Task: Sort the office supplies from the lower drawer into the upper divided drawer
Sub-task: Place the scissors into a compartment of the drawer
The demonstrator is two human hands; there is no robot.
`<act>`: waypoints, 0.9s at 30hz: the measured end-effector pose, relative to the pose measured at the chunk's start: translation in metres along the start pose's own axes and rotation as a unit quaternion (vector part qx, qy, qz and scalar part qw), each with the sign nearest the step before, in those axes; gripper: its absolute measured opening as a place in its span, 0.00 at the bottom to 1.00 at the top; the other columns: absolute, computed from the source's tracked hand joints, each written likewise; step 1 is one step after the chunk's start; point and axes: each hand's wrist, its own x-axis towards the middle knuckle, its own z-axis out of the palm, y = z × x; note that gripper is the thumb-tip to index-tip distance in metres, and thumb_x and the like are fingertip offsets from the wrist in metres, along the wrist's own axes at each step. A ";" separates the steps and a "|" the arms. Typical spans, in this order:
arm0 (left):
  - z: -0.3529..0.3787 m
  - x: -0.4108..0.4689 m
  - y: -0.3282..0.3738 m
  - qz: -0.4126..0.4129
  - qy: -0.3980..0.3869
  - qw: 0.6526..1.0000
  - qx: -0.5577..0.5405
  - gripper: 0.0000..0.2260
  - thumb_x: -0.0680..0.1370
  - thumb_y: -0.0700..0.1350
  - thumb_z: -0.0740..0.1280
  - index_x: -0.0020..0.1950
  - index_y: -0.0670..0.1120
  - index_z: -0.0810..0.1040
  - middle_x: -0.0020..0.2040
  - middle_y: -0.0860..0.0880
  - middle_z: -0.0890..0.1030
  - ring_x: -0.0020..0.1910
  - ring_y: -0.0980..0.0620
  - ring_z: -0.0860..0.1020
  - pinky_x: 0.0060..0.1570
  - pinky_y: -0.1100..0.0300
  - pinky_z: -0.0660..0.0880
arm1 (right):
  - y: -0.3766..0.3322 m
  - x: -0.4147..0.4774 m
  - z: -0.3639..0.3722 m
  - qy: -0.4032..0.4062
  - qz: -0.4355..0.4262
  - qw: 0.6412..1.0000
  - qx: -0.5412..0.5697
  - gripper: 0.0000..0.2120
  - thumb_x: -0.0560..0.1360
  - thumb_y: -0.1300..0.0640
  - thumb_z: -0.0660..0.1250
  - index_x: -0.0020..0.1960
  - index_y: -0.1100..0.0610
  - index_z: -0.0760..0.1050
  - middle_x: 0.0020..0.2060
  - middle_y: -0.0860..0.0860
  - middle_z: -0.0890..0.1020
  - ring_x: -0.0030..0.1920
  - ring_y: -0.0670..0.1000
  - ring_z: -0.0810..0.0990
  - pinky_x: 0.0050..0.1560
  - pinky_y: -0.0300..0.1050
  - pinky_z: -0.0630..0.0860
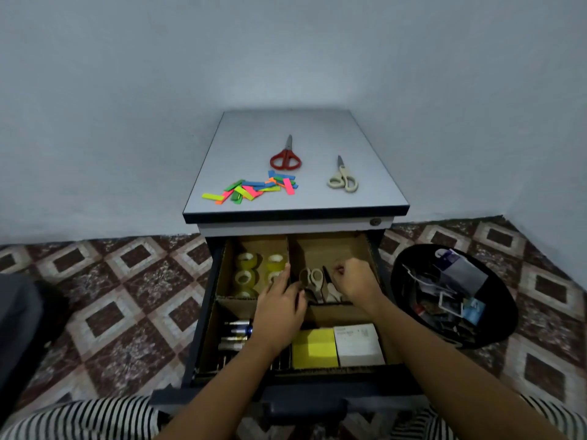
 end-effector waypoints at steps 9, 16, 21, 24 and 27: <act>-0.002 0.001 0.002 -0.018 -0.010 1.000 -0.007 0.28 0.77 0.58 0.41 0.70 0.52 0.69 0.78 0.51 0.53 0.74 0.54 0.59 0.69 0.62 0.56 | -0.070 0.009 -0.098 0.153 -0.114 0.970 0.152 0.10 0.77 0.55 0.66 0.53 0.59 0.81 0.43 0.49 0.81 0.44 0.43 0.76 0.41 0.28 0.68; -0.001 0.001 0.000 -0.013 -0.017 1.000 -0.013 0.18 0.82 0.53 0.50 0.71 0.53 0.68 0.78 0.53 0.50 0.75 0.56 0.56 0.69 0.61 0.54 | -0.067 0.071 -0.118 0.175 -0.055 0.982 0.036 0.18 0.77 0.54 0.64 0.65 0.59 0.73 0.61 0.58 0.74 0.62 0.58 0.72 0.58 0.48 0.71; 0.000 0.001 0.001 -0.012 -0.018 1.000 -0.006 0.19 0.82 0.54 0.50 0.71 0.53 0.67 0.78 0.53 0.49 0.75 0.56 0.56 0.69 0.61 0.54 | -0.061 0.084 -0.112 0.149 0.012 0.988 -0.034 0.22 0.79 0.47 0.59 0.64 0.61 0.72 0.60 0.60 0.72 0.61 0.60 0.69 0.57 0.52 0.70; -0.003 0.003 0.003 -0.013 -0.024 1.000 0.001 0.19 0.82 0.54 0.50 0.72 0.53 0.65 0.78 0.53 0.49 0.75 0.55 0.56 0.69 0.61 0.56 | -0.063 0.087 -0.112 0.132 0.031 0.990 -0.045 0.22 0.78 0.45 0.59 0.61 0.61 0.72 0.59 0.59 0.74 0.60 0.60 0.71 0.58 0.52 0.69; -0.006 0.005 0.005 -0.015 -0.032 0.999 0.003 0.20 0.82 0.53 0.52 0.74 0.53 0.62 0.78 0.51 0.51 0.75 0.53 0.56 0.69 0.59 0.59 | -0.067 0.091 -0.114 0.111 0.053 0.992 -0.036 0.22 0.77 0.47 0.63 0.64 0.60 0.70 0.60 0.59 0.75 0.61 0.60 0.71 0.59 0.51 0.70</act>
